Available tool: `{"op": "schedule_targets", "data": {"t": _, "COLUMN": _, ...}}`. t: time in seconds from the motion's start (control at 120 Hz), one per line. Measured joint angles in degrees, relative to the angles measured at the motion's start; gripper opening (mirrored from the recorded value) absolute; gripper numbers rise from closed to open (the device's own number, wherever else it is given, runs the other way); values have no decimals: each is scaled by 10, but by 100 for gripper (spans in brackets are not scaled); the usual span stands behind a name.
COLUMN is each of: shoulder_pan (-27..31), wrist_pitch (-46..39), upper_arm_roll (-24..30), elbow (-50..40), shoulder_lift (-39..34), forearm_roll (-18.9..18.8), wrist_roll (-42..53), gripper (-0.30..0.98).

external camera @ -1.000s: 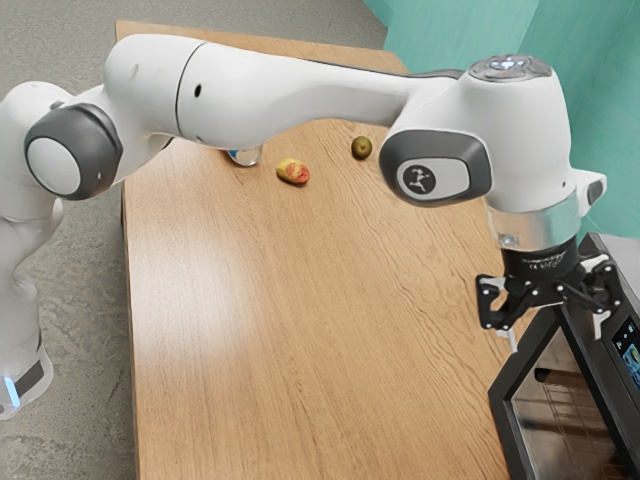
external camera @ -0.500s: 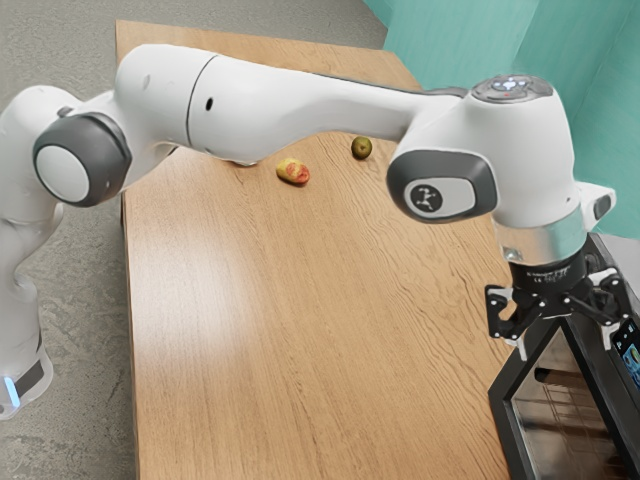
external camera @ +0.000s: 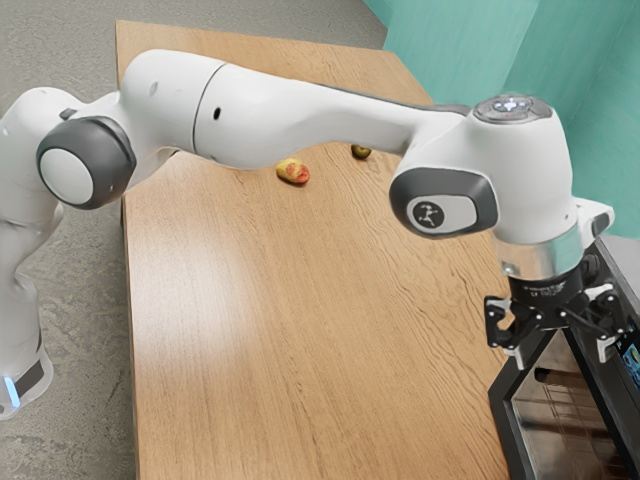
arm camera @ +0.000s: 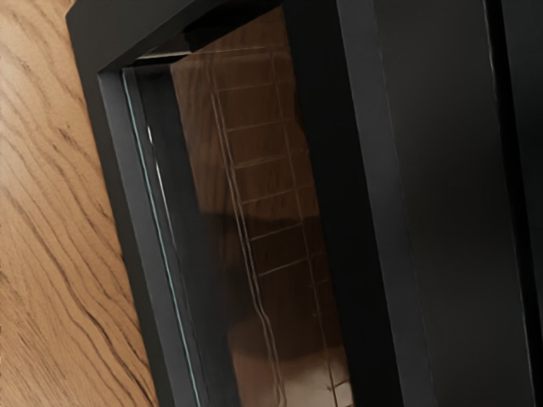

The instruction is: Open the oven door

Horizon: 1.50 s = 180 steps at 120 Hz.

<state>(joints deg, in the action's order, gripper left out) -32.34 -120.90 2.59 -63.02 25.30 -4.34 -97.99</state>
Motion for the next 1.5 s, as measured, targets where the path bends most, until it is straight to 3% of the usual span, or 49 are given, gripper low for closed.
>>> {"op": "schedule_targets", "data": {"t": 0.558, "shoulder_pan": 4, "wrist_pitch": -4, "upper_arm_roll": -15, "elbow": -45, "shoulder_lift": -11, "forearm_roll": 45, "wrist_roll": 13, "gripper": 68}}
{"op": "schedule_targets", "data": {"t": 0.7, "shoulder_pan": 3, "wrist_pitch": -4, "upper_arm_roll": -21, "elbow": -58, "shoulder_lift": -22, "forearm_roll": 54, "wrist_roll": 15, "gripper": 56}}
{"op": "schedule_targets", "data": {"t": 0.942, "shoulder_pan": 1, "wrist_pitch": -5, "upper_arm_roll": -26, "elbow": -96, "shoulder_lift": -51, "forearm_roll": 57, "wrist_roll": 18, "gripper": 47}}
{"op": "schedule_targets", "data": {"t": 1.5, "shoulder_pan": -1, "wrist_pitch": -13, "upper_arm_roll": -35, "elbow": -196, "shoulder_lift": -122, "forearm_roll": 58, "wrist_roll": 21, "gripper": 46}}
